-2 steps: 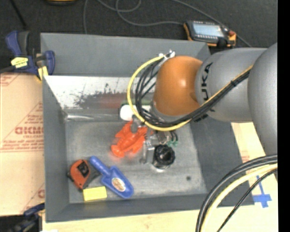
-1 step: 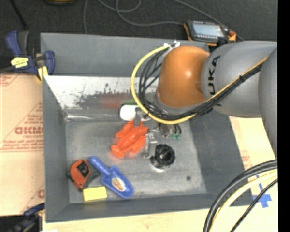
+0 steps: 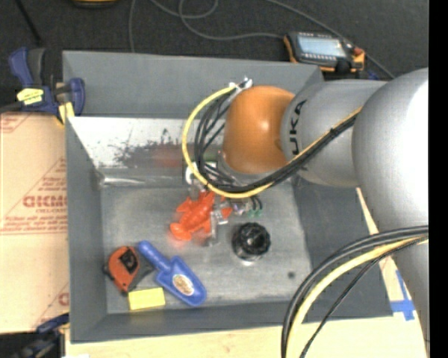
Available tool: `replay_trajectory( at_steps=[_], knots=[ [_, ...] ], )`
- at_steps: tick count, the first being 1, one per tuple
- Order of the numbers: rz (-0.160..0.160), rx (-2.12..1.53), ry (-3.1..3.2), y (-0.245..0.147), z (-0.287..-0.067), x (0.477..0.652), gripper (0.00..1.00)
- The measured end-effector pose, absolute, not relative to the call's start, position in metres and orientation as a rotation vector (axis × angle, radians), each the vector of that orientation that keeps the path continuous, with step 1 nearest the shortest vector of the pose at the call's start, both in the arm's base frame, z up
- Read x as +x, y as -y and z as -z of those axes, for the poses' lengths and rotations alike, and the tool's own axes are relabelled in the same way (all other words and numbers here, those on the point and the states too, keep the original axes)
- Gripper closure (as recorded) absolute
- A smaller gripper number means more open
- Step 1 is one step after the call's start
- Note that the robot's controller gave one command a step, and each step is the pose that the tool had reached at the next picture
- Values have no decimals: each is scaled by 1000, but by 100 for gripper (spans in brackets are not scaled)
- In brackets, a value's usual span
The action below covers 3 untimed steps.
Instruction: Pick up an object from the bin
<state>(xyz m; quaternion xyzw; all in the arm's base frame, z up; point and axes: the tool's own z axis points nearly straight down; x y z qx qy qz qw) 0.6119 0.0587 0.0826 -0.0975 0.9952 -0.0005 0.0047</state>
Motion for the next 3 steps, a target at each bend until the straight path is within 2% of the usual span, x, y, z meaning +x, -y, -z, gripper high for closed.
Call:
replay_trajectory(
  at_steps=[1,3],
  knots=[
    [-6,-303,-3093,-61,-55,624,100],
    [-3,-303,-3109,-60,-59,619,100]
  ],
)
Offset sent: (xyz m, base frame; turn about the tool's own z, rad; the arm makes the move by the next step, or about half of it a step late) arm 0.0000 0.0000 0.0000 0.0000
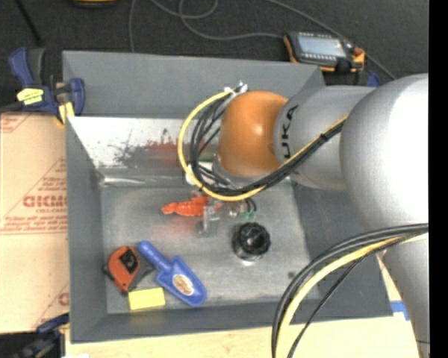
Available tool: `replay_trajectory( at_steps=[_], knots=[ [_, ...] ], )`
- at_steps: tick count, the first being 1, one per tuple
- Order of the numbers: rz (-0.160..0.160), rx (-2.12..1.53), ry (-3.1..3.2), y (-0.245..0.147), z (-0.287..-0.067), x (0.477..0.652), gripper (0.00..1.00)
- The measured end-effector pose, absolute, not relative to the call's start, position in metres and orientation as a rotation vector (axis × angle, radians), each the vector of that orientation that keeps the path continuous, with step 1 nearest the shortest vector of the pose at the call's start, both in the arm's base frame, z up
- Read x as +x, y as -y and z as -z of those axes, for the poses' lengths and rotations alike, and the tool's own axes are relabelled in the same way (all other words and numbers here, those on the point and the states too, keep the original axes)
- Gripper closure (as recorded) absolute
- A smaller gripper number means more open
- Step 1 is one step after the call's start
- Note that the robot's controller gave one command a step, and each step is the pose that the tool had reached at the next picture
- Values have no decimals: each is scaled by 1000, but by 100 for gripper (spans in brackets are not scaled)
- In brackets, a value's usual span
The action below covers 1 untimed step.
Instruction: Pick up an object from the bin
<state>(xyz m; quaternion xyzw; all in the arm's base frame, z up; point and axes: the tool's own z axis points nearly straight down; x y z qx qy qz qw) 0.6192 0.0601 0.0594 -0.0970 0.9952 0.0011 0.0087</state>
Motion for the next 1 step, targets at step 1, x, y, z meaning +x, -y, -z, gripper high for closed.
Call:
replay_trajectory(
  at_steps=[1],
  knots=[
    [-2,-304,-3128,-59,-77,615,100]
  ],
)
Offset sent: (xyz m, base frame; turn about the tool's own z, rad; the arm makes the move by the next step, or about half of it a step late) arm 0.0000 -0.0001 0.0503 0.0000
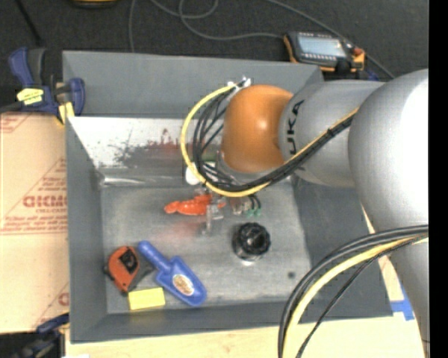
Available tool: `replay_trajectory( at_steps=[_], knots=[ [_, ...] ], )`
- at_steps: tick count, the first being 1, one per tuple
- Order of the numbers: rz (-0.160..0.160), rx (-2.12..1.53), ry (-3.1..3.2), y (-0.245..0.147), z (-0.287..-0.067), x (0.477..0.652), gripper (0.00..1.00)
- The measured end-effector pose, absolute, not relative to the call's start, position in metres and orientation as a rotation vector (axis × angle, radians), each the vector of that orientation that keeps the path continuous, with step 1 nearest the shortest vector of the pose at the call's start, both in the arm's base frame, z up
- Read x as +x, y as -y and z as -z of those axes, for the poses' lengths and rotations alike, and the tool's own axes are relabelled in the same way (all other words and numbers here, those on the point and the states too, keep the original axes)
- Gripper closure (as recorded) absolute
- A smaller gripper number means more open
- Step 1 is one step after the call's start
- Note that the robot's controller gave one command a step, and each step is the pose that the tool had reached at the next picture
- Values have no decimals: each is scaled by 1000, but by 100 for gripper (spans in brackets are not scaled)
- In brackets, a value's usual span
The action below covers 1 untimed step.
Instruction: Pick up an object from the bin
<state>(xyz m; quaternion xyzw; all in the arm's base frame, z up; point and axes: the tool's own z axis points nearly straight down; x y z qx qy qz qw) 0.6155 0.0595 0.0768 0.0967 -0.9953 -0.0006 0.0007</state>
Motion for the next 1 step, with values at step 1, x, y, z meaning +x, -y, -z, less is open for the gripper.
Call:
replay_trajectory(
  at_steps=[1],
  knots=[
    [1,303,3131,-59,-96,618,100]
  ],
)
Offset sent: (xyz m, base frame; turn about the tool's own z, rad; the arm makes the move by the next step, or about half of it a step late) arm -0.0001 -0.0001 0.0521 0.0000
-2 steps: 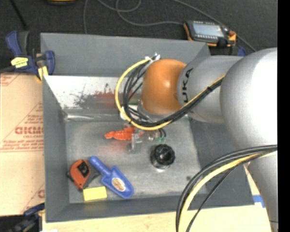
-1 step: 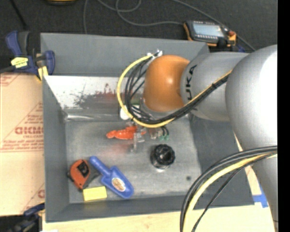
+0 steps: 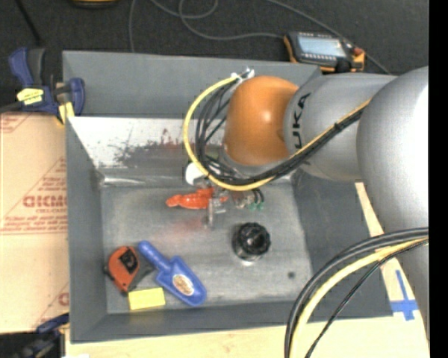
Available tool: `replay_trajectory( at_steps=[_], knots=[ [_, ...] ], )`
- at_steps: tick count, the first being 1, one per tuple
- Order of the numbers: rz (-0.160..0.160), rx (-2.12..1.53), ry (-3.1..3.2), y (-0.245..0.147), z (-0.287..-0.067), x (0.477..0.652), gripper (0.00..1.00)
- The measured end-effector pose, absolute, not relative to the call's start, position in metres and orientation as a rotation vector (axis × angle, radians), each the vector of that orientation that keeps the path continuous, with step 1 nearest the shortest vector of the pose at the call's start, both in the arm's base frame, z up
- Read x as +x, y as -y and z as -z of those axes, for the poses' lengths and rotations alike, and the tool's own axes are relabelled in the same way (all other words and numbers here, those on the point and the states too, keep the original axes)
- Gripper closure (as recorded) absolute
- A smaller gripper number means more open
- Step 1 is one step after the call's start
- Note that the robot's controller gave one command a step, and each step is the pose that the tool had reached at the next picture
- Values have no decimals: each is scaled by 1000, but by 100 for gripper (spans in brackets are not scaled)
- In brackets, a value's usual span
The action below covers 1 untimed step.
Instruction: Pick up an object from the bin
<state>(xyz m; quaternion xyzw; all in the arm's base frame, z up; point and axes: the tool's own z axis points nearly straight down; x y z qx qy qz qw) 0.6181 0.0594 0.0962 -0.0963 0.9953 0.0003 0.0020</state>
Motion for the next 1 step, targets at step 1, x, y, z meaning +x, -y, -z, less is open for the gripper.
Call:
replay_trajectory(
  at_steps=[1],
  knots=[
    [-1,-302,-3120,-59,-107,619,100]
  ],
)
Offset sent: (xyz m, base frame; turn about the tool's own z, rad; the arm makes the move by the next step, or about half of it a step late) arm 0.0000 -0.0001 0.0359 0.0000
